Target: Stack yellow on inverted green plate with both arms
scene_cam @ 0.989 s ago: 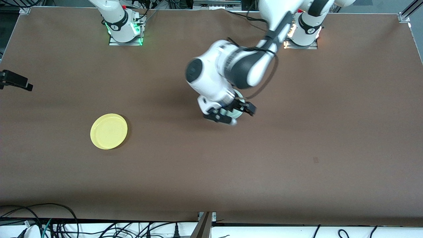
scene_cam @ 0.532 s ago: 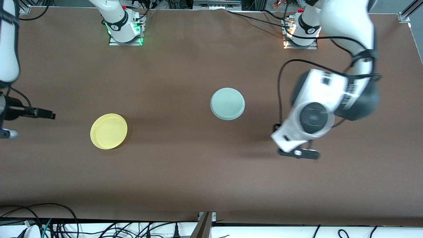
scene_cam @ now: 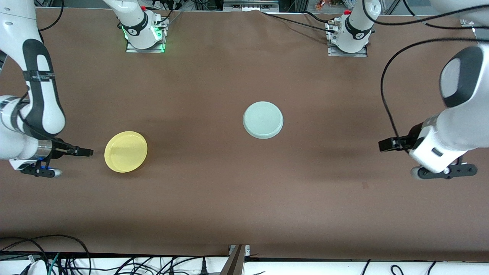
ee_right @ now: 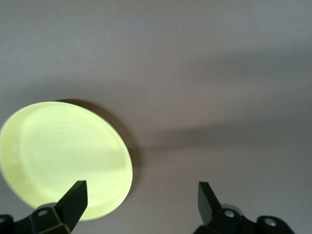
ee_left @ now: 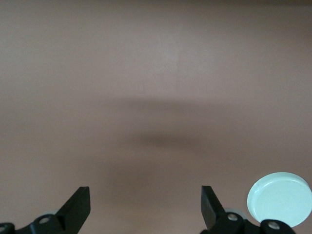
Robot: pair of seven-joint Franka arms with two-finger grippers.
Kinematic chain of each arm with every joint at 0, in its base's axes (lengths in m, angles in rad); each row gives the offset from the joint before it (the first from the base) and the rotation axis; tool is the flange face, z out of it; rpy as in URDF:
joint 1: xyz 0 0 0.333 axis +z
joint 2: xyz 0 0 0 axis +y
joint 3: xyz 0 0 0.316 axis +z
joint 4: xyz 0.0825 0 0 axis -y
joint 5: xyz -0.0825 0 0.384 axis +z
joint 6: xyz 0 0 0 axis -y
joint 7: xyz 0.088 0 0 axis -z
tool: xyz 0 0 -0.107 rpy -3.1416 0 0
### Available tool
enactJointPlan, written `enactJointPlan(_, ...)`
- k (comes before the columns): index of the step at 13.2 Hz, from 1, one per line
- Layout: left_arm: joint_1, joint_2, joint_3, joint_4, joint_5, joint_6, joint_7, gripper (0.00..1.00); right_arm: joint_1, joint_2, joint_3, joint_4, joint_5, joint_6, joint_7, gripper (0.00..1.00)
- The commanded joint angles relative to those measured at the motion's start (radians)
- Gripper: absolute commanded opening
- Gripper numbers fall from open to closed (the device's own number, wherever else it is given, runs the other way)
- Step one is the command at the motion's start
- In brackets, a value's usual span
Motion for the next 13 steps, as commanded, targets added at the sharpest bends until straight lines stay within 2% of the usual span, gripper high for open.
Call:
enactJointPlan(1,-0.001,-0.252,0.016,-0.311,-0.003,0.103,0.047,1.00,-0.011,-0.034,0.010,-0.102,0.075,0.071,-0.063,1.00)
enactJointPlan(2,-0.001,-0.364,0.018,-0.477,-0.007,0.169,0.051,1.00,-0.015,-0.031,0.008,-0.121,0.124,0.087,-0.087,1.00)
enactJointPlan(3,0.004,-0.423,0.018,-0.588,-0.018,0.218,0.051,1.00,-0.015,-0.026,0.008,-0.144,0.158,0.118,-0.113,1.00)
enactJointPlan(4,0.010,-0.465,0.018,-0.648,-0.017,0.269,0.067,1.00,-0.015,-0.025,0.008,-0.167,0.167,0.150,-0.130,1.00)
enactJointPlan(7,0.025,-0.525,0.019,-0.723,-0.004,0.314,0.063,1.00,-0.017,-0.003,0.010,-0.193,0.184,0.201,-0.153,1.00)
enactJointPlan(10,0.029,-0.595,0.019,-0.830,0.002,0.374,0.064,1.00,-0.026,0.030,0.008,-0.191,0.290,0.220,-0.282,0.98)
enactJointPlan(11,0.039,-0.608,0.019,-0.850,0.000,0.374,0.066,1.00,-0.029,0.031,0.008,-0.188,0.292,0.218,-0.299,0.71)
enactJointPlan(12,0.050,-0.606,0.018,-0.850,0.000,0.371,0.063,1.00,-0.029,0.031,0.008,-0.187,0.292,0.218,-0.302,0.53)
enactJointPlan(13,0.067,-0.603,0.013,-0.850,0.000,0.371,0.069,1.00,-0.031,0.031,0.008,-0.187,0.292,0.218,-0.302,0.40)
